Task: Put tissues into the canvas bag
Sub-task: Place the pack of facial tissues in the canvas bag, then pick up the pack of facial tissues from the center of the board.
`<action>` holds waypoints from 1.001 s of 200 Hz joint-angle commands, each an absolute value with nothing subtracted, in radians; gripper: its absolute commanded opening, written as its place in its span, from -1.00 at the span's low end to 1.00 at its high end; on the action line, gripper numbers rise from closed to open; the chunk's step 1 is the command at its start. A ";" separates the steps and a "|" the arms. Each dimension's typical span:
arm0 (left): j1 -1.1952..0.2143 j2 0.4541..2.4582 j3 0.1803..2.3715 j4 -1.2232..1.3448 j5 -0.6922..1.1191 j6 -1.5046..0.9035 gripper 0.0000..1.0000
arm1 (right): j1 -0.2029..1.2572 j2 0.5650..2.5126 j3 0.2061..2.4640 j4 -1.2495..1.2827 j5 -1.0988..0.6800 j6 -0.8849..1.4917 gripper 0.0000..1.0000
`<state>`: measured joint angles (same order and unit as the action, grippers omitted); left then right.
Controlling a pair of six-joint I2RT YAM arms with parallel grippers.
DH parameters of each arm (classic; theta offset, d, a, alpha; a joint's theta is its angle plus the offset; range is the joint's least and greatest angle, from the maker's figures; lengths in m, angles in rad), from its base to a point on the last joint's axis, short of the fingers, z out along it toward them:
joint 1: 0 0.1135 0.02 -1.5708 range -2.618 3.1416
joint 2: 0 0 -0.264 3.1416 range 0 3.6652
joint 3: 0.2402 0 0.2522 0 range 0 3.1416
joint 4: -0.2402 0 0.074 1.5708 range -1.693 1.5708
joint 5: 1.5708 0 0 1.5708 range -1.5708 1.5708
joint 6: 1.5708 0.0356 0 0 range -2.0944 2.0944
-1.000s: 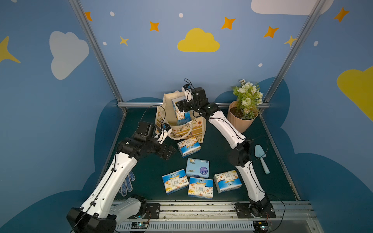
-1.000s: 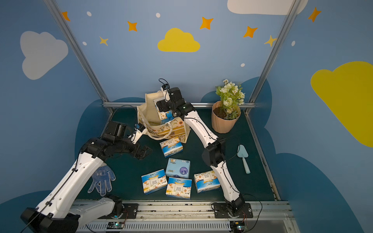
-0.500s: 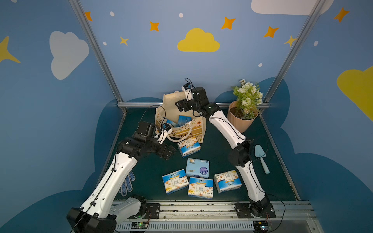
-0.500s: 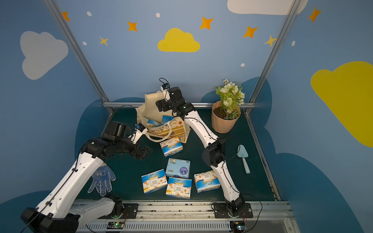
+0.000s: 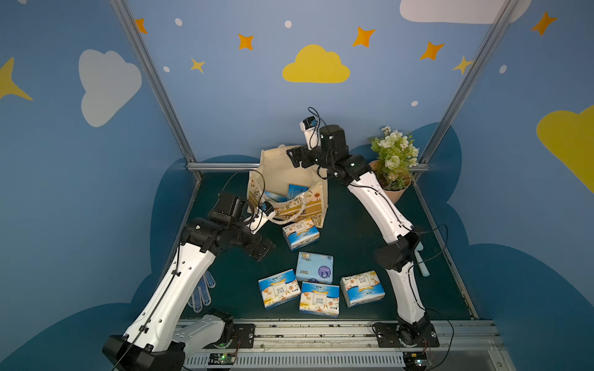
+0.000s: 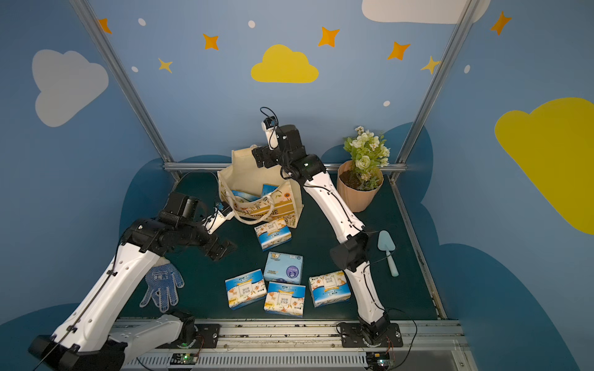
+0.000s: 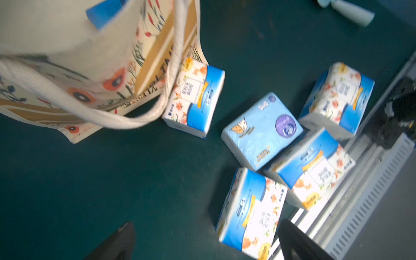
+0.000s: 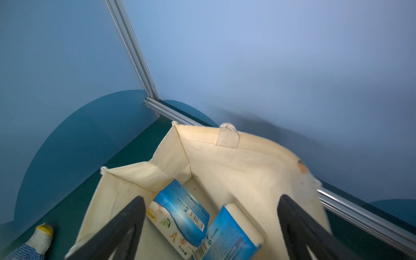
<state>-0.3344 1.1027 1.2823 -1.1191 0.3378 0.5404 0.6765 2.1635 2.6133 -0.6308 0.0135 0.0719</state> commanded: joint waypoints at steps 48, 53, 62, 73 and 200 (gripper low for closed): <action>-0.574 1.120 1.142 -1.313 0.164 0.647 0.99 | 0.670 1.626 2.120 -0.808 0.192 0.173 0.88; -0.593 1.128 1.127 -1.303 0.156 0.645 0.99 | 0.670 1.579 2.046 -0.802 0.203 0.189 0.88; -0.625 1.142 1.097 -1.263 0.121 0.625 0.99 | 0.669 1.500 1.925 -0.803 0.224 0.215 0.89; -0.662 1.158 1.074 -1.229 0.099 0.597 1.00 | 0.666 1.404 1.785 -0.819 0.258 0.247 0.88; -0.909 1.397 1.018 -1.015 0.073 0.369 0.99 | 0.545 0.723 1.127 -1.017 0.302 0.493 0.89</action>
<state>-0.8875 1.3727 1.0237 -1.0504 0.0921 0.4282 0.5522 0.7353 1.1709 -0.9611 0.2993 0.4500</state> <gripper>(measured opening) 0.997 0.946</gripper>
